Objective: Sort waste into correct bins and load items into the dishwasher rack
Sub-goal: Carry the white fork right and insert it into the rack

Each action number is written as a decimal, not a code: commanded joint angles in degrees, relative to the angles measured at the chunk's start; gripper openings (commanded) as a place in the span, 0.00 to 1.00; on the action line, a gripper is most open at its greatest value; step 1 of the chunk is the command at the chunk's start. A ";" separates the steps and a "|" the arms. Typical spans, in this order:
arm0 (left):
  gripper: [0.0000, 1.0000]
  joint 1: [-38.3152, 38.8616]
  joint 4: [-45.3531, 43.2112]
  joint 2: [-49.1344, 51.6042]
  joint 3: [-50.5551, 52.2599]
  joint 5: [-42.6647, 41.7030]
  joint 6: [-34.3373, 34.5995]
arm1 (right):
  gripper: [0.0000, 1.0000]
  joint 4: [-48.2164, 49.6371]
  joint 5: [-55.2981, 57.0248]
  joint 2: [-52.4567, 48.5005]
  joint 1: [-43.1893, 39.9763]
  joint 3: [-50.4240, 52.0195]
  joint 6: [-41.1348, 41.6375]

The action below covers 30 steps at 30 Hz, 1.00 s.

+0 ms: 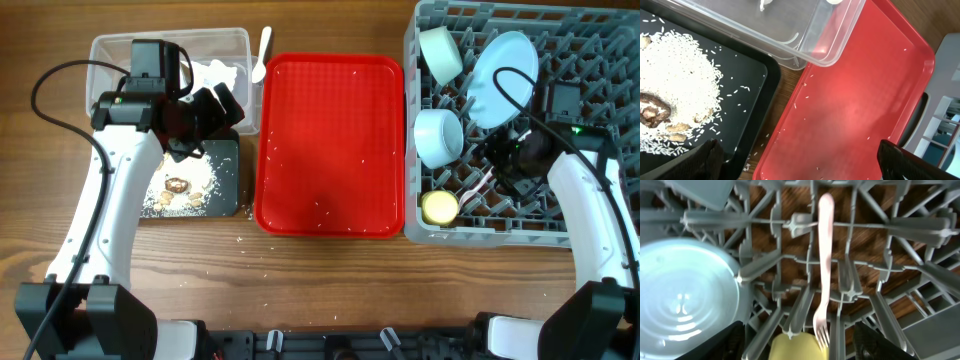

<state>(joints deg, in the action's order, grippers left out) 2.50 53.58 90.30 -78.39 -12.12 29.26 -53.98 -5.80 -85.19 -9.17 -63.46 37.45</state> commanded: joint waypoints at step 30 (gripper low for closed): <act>0.99 5.20 -2.10 -0.09 -9.16 4.42 -9.57 | 0.79 -14.91 -5.53 -5.18 18.64 -39.23 -17.77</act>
<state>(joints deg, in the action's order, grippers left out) 4.43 51.20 90.30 -81.03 -13.04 23.40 -66.74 -10.96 -92.66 12.47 -100.79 19.79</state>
